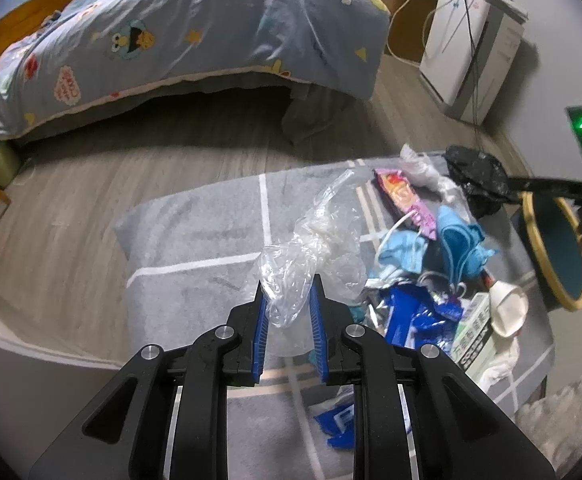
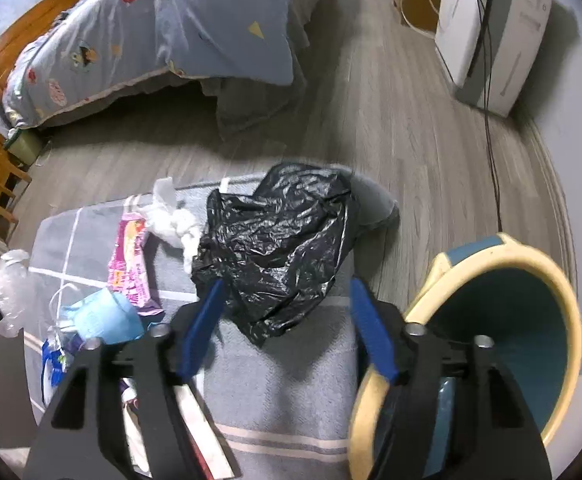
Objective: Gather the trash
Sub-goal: 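Carry both bags over the bin and open both tools to drop them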
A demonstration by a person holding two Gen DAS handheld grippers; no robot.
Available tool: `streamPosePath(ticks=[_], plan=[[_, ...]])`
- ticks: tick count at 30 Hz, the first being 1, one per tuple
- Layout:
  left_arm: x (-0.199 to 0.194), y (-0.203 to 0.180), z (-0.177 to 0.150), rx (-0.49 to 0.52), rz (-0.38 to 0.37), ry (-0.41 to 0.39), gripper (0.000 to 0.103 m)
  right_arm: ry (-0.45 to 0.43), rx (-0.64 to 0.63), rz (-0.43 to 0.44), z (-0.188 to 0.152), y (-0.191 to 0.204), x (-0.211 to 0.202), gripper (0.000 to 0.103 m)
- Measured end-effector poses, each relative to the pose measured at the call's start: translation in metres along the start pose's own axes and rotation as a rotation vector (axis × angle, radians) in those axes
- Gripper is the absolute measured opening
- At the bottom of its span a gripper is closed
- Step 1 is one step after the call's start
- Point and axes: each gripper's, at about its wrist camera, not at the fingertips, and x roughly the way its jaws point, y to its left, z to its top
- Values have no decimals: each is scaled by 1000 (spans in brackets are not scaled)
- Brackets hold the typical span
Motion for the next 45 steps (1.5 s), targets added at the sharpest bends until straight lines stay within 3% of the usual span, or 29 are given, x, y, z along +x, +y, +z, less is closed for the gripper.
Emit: streamPosePath(ticks=[4, 6, 7, 11, 20, 27, 31, 37, 45], plan=[[2, -3, 0, 28, -3, 5, 21, 77, -6, -1, -7, 3, 23, 74], [2, -4, 0, 35, -6, 4, 21, 108, 13, 21, -10, 0, 32, 50], [2, -3, 1, 36, -7, 2, 21, 121, 17, 32, -11, -1, 35, 26], [1, -2, 2, 38, -10, -5, 21, 93, 6, 50, -12, -3, 29, 12], [-5, -5, 6, 43, -3, -26, 21, 11, -69, 75, -13, 4, -17, 10], [-36, -34, 27, 50, -17, -138, 21, -106, -190, 61, -32, -1, -95, 10], [-53, -71, 34, 102, -31, -183, 21, -127, -209, 40, -62, -21, -126, 10], [-56, -133, 41, 122, -118, -173, 21, -143, -146, 16, -89, -70, -154, 10], [-41, -233, 55, 244, -213, -154, 21, -129, -44, -24, -120, -133, -161, 10]])
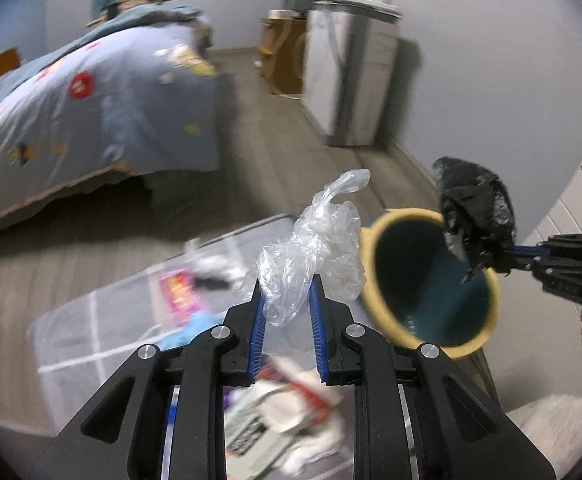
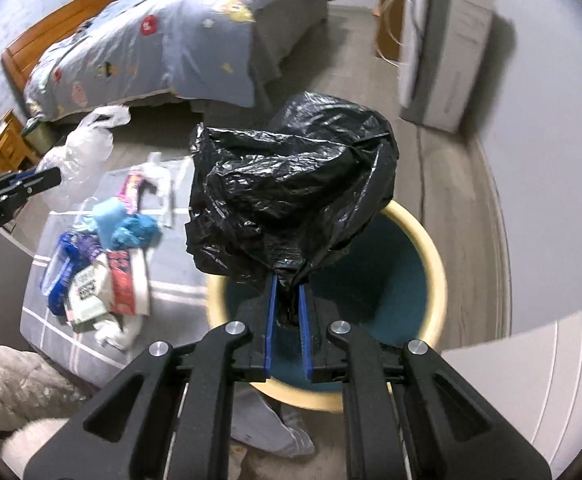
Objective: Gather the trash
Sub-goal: 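Carry both bags over the bin and open both tools to drop them, then move both tools back over the trash pile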
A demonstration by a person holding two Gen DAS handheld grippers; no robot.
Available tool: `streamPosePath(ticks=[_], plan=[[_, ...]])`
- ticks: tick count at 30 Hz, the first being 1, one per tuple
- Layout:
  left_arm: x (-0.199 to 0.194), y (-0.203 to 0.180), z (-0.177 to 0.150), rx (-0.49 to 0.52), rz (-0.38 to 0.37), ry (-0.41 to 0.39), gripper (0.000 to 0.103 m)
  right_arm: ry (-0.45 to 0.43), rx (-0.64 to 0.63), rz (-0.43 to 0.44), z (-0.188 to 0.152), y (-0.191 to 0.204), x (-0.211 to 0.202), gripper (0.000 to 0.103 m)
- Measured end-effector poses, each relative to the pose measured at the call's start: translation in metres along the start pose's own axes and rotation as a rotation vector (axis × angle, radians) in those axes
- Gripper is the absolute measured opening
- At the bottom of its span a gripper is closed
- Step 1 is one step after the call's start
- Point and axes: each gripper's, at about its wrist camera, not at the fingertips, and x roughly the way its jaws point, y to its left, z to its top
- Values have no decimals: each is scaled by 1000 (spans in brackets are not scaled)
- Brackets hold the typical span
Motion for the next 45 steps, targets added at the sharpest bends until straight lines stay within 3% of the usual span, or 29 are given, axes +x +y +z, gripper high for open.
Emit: streamPosePath(ticks=[6, 10, 13, 15, 17, 22, 24, 26, 29, 31, 37, 45], plan=[[40, -65, 10, 116, -77, 58, 21, 72, 65, 5, -26, -33, 17, 10], [67, -88, 12, 137, -125, 108, 21, 93, 88, 3, -33, -42, 27, 10], [81, -100, 13, 157, -130, 121, 33, 91, 89, -4, -32, -45, 31, 15], [85, -102, 11, 165, -129, 118, 53, 86, 97, -10, -31, -46, 34, 26], [86, -104, 12, 162, -135, 110, 65, 80, 104, -14, -30, -48, 35, 37], [82, -102, 7, 176, -130, 101, 77, 69, 114, -18, -30, -51, 36, 55], [79, -96, 4, 162, -121, 96, 82, 66, 117, -19, -29, -51, 35, 62], [74, -88, 0, 137, -114, 90, 88, 55, 114, -28, -29, -49, 33, 75], [68, -75, -5, 114, -88, 84, 90, 35, 108, -39, -26, -45, 27, 92], [61, -65, -8, 109, -55, 79, 90, 26, 107, -34, -25, -41, 22, 97], [20, -20, -15, 85, 22, 22, 93, 4, 93, -48, -19, -29, 10, 97], [-34, 61, -29, -23, 141, -10, 95, -8, 59, -46, -6, 4, 1, 97]])
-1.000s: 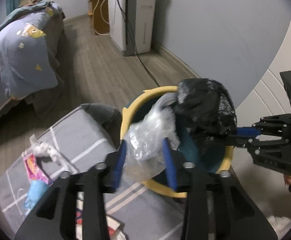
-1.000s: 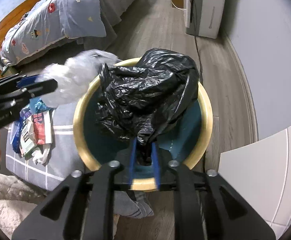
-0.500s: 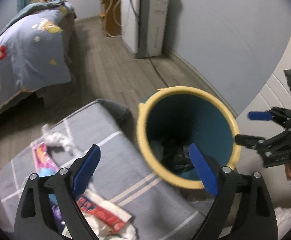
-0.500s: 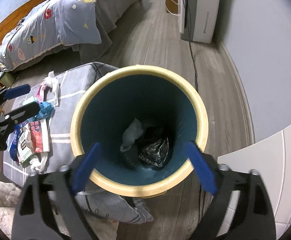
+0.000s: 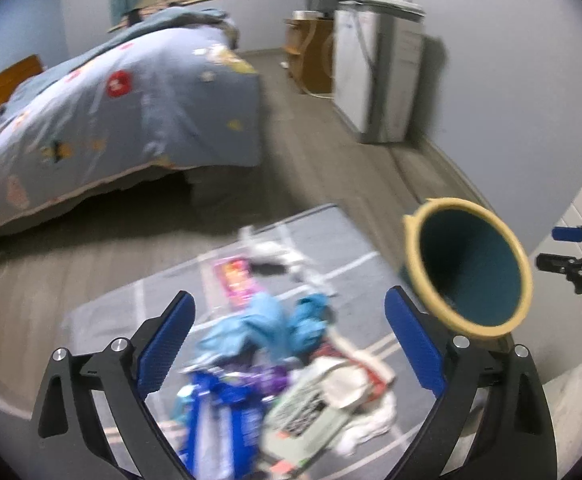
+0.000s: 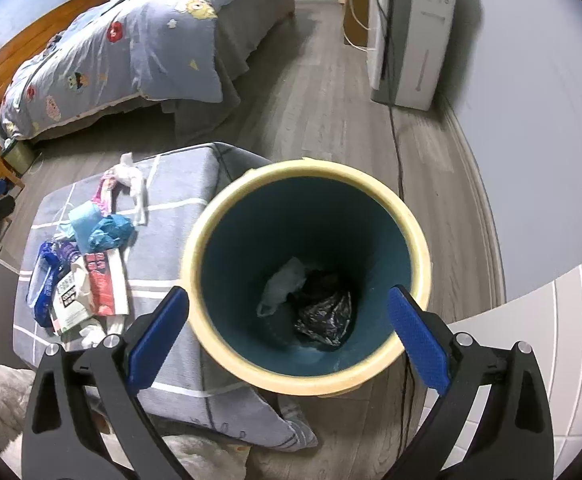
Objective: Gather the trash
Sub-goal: 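Move both tools back over the trash pile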
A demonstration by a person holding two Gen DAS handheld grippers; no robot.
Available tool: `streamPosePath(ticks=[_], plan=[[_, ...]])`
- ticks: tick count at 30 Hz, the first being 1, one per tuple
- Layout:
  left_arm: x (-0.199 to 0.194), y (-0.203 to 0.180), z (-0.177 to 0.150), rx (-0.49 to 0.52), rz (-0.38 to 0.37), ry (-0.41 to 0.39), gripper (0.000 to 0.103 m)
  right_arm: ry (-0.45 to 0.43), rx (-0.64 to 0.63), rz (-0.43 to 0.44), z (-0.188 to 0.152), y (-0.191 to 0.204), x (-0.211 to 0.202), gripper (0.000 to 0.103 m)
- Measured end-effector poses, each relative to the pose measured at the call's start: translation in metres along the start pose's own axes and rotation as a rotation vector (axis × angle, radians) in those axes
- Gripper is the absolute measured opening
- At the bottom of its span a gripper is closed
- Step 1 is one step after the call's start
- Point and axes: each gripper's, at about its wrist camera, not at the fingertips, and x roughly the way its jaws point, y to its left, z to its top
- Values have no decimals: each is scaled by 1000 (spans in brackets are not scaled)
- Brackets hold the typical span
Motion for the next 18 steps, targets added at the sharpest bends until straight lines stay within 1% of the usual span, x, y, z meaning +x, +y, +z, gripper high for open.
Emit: streamPosePath(ticks=[4, 9, 10, 12, 13, 15, 16, 18], plan=[[-17, 31, -8, -16, 44, 2, 95, -10, -33, 34, 13, 32, -7, 97], [-32, 57, -22, -20, 89, 1, 96, -31, -74, 45, 37, 86, -16, 97], [-32, 61, -25, -27, 96, 2, 96, -45, -105, 43, 43, 103, -19, 97], [-32, 69, -34, -56, 108, 6, 96, -77, -189, 12, 52, 134, -25, 97], [-32, 73, -38, -73, 109, 10, 96, -94, -218, 20, 57, 151, -28, 97], [-29, 79, -46, -97, 109, 19, 96, -98, -231, 68, 63, 172, -28, 97], [-27, 81, -50, -104, 110, 26, 96, -96, -234, 99, 65, 184, -26, 97], [-22, 85, -57, -112, 121, 45, 96, -86, -259, 133, 67, 205, -13, 97]])
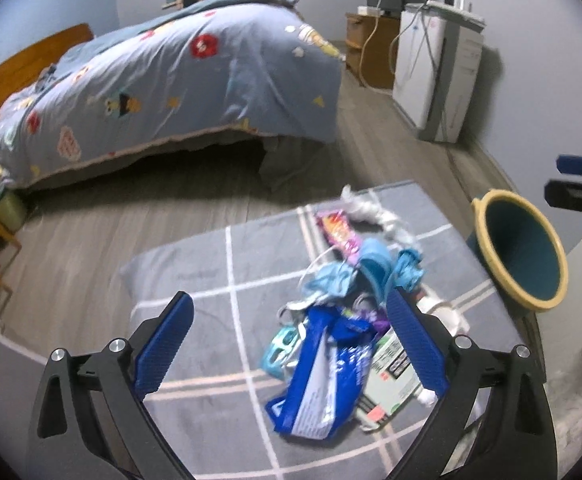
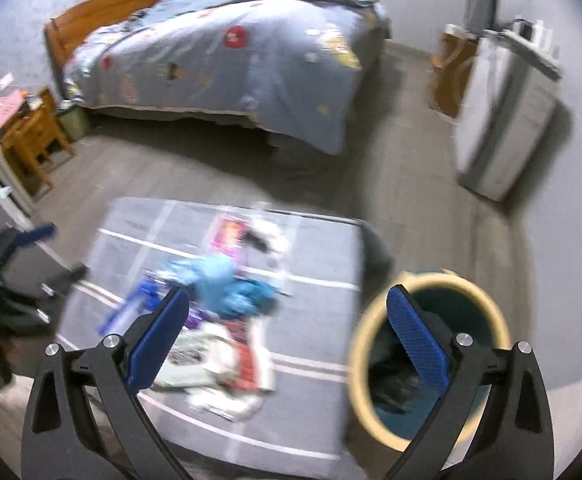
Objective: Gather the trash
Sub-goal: 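Move both tools back over the trash pile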
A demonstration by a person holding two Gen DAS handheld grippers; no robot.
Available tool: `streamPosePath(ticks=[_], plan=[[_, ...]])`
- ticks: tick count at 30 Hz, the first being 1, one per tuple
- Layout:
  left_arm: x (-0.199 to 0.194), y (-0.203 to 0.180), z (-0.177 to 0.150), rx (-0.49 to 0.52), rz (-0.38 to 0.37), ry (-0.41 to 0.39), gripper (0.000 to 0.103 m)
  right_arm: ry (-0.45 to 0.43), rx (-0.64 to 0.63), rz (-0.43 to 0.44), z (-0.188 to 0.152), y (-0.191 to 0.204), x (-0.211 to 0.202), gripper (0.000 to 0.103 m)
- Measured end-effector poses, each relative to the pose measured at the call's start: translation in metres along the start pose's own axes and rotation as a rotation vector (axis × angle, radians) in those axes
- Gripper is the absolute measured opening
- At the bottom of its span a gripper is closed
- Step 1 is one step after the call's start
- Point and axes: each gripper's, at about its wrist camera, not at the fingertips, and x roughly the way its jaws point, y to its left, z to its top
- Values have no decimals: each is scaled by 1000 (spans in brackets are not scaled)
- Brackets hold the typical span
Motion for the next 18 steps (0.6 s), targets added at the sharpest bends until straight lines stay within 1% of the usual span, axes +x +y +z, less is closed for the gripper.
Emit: streamPosePath(ticks=[4, 5, 6, 9, 11, 14, 16, 18], plan=[[6, 9, -7, -17, -7, 10, 96, 10, -87, 8, -8, 23, 31, 97], [8, 11, -7, -18, -9, 14, 96, 33, -109, 8, -12, 26, 40, 97], [11, 12, -10, -18, -10, 22, 96, 94, -111, 30, -13, 28, 54, 97], [24, 14, -16, -17, -24, 54, 96, 131, -82, 89, -16, 24, 67, 97], [32, 13, -19, -11, -28, 76, 96, 145, -83, 91, -17, 22, 77, 97], [47, 11, -24, -3, -24, 111, 96, 172, -137, 97, -23, 25, 89, 97], [56, 11, -29, -12, -34, 138, 96, 216, -195, 86, -31, 28, 101, 97], [66, 9, -34, -21, -47, 172, 96, 270, -218, 77, -41, 27, 114, 97]])
